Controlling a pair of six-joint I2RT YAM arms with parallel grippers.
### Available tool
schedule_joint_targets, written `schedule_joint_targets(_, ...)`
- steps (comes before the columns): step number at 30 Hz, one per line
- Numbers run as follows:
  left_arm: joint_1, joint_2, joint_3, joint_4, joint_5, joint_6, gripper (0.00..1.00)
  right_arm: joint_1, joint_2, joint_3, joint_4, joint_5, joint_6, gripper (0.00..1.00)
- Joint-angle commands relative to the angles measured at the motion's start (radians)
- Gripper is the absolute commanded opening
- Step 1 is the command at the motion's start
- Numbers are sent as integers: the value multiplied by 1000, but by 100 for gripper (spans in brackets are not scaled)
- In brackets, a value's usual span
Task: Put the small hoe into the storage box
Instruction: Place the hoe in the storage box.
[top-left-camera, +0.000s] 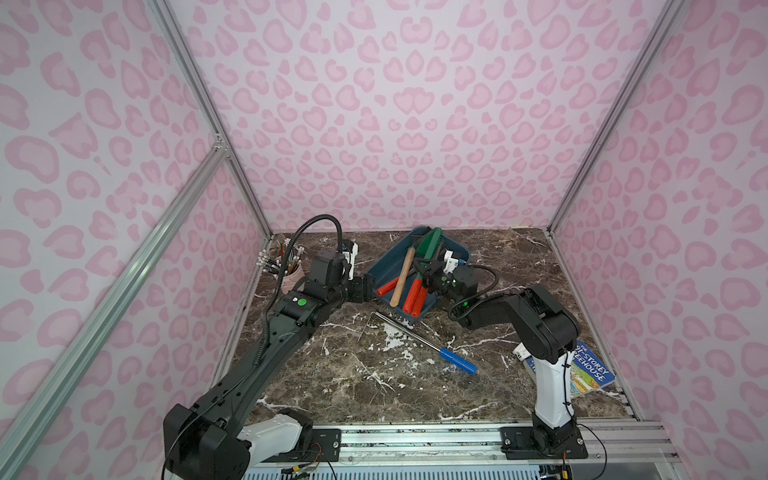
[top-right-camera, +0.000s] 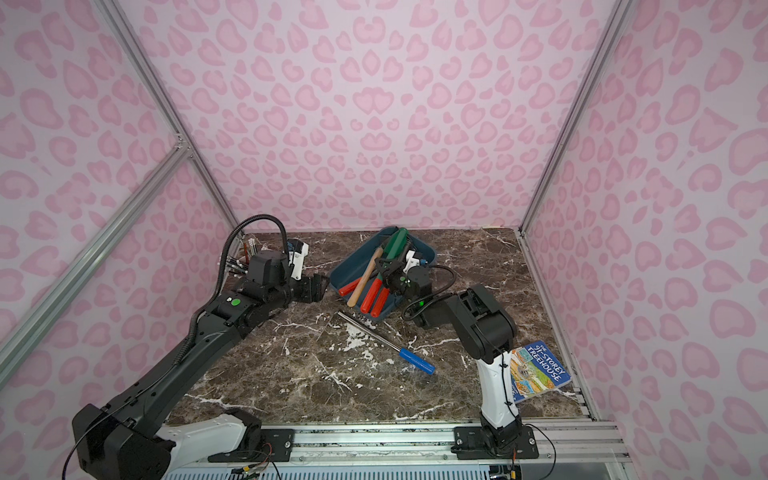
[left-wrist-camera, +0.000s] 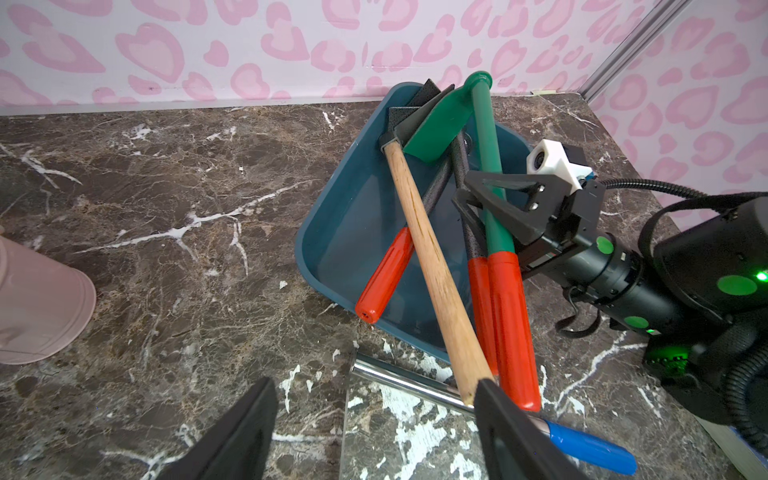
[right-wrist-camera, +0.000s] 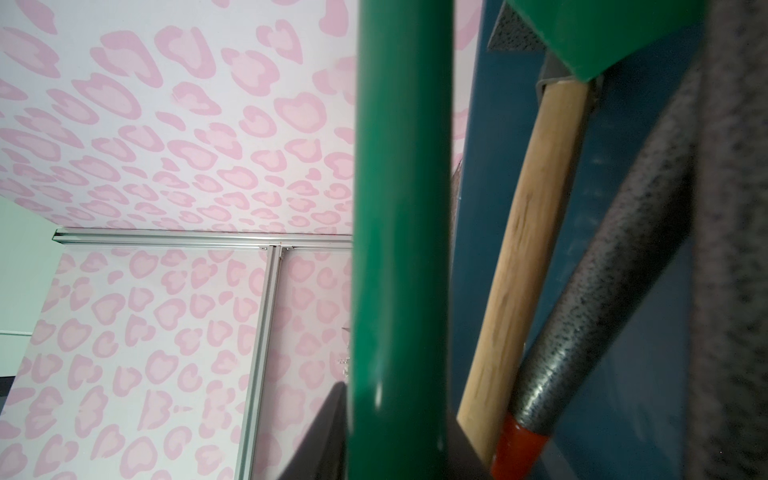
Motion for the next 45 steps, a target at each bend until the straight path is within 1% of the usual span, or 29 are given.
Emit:
schedule_joint_targets(1, -1, 0, -1, 24, 3, -2, 78, 0, -17, 9, -6, 1, -27, 38)
schedule_joint_targets(6, -2, -3, -1, 26, 2, -2, 78, 1, -32, 13, -51, 0, -38, 46)
schedule_joint_targets(8, -1, -3, -3, 27, 0, -2, 78, 1, -43, 17, -93, -1, -44, 53)
schedule_joint_targets(9, -2, -3, -3, 25, -2, -2, 78, -1, -52, 23, -128, -5, -52, 55)
schedule_joint_targets(12, -2, 0, -4, 26, 0, -2, 78, -1, -80, 58, -267, -13, -94, 58)
schedule_joint_targets(14, -1, 0, -3, 26, 0, -2, 78, 0, -103, 85, -392, -6, -123, 62)
schedule_joint_targets(16, -1, -1, -2, 27, -2, -2, 78, 0, -116, 115, -488, -5, -148, 63)
schedule_joint_targets(20, -1, 2, 1, 30, 4, -2, 78, -2, -122, 149, -582, -19, -176, 65)
schedule_joint_targets(22, -3, 3, 2, 28, 4, -2, 78, -1, -114, 195, -672, -32, -210, 65)
schedule_joint_targets(24, -3, 0, 3, 26, 3, -1, 78, -2, -112, 210, -711, -46, -221, 65)
schedule_joint_targets(27, -3, -2, -1, 26, -1, 1, 78, -1, -117, 204, -703, -79, -225, 66)
schedule_joint_targets(34, -3, 2, 2, 26, 3, 1, 78, -3, -87, 337, -941, -148, -335, 67)
schedule_joint_targets(37, -3, 0, -2, 29, -2, 1, 78, -1, -102, 355, -999, -147, -382, 67)
schedule_joint_targets(39, -4, 0, -7, 30, -1, -1, 78, -1, -101, 403, -1072, -139, -424, 68)
schedule_joint_targets(40, -3, 1, -9, 32, 2, -1, 78, -1, -98, 417, -1100, -143, -444, 73)
schedule_joint_targets(45, -3, 3, -11, 37, 3, -1, 78, -3, -102, 428, -1158, -136, -502, 73)
